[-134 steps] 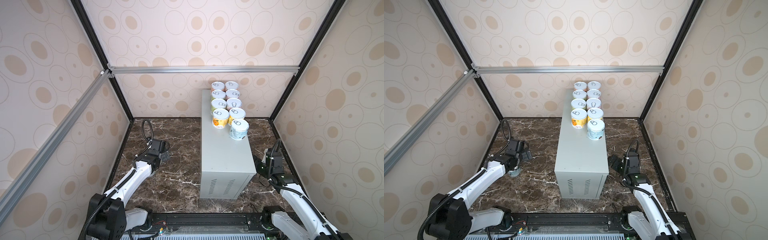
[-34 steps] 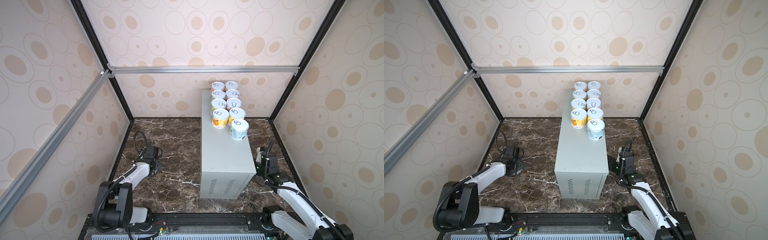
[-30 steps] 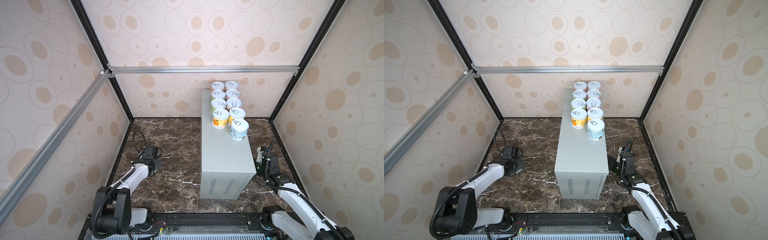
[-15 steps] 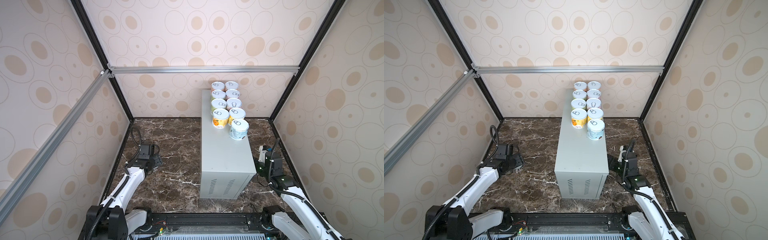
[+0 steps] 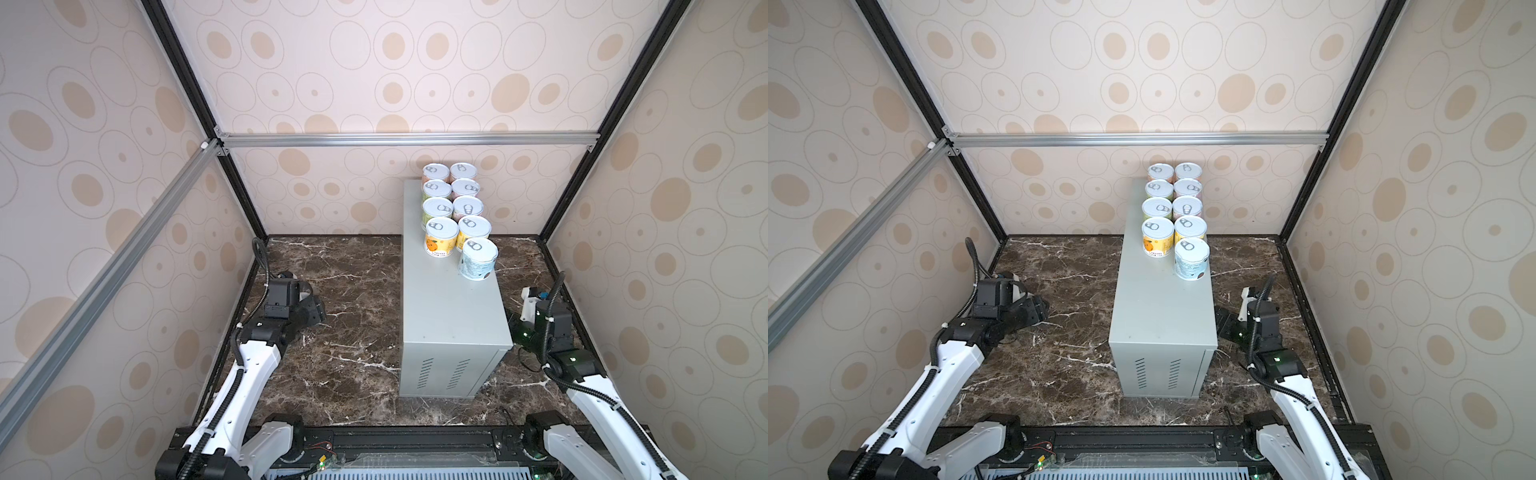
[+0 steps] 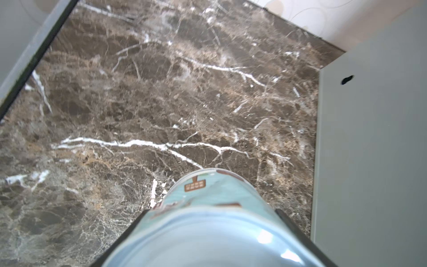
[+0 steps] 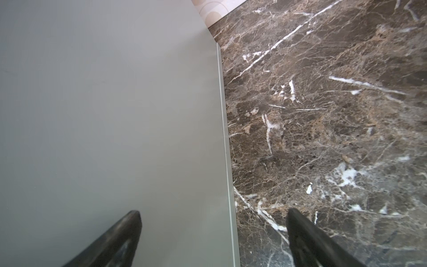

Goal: Place and organize the canned foods onto the counter
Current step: 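Lift the pale blue can off the floor with the left gripper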

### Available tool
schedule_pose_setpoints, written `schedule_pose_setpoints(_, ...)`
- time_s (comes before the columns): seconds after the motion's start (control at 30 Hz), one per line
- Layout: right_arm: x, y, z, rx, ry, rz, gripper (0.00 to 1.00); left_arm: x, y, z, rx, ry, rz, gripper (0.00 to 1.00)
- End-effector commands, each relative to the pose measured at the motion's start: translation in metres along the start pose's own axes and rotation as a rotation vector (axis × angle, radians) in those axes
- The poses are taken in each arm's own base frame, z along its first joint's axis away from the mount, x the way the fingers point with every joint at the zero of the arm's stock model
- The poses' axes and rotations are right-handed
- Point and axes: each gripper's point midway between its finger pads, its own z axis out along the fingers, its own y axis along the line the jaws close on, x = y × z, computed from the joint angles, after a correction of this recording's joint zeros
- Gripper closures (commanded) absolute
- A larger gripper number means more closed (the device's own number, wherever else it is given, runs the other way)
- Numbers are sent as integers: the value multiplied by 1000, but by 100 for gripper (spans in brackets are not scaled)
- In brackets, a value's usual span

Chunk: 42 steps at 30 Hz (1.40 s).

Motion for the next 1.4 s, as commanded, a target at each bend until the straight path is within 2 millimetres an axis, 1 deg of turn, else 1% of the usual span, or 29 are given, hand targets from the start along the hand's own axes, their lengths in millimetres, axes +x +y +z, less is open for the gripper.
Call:
schedule_pose_setpoints(0.0,-8,7,-9,-6,-21,-21,0,-31,-20,-28,67,-86,72,46)
schedule_pose_setpoints(0.17,-14,11,-13,-7,-28,-22,0,-46,-35,-45,107,-105,120,46)
schedule_pose_setpoints(0.37,-23,17,-16,-16,-49,-32,0,-63,-60,-64,143,-133,174,46)
schedule_pose_setpoints(0.57,-32,21,-20,-15,-64,-56,0,-73,-82,-78,153,-144,223,46)
schedule_pose_setpoints(0.73,-32,23,-20,-22,-63,-58,0,-83,-102,-94,173,-165,259,47)
schedule_pose_setpoints(1.07,-34,25,-20,-31,-63,-65,0,-93,-147,-129,228,-176,352,49)
schedule_pose_setpoints(1.2,-36,29,-22,-43,-68,-45,0,-96,-162,-138,253,-180,375,50)
schedule_pose_setpoints(1.37,-39,30,-24,-40,-71,-38,0,-97,-188,-149,280,-183,414,50)
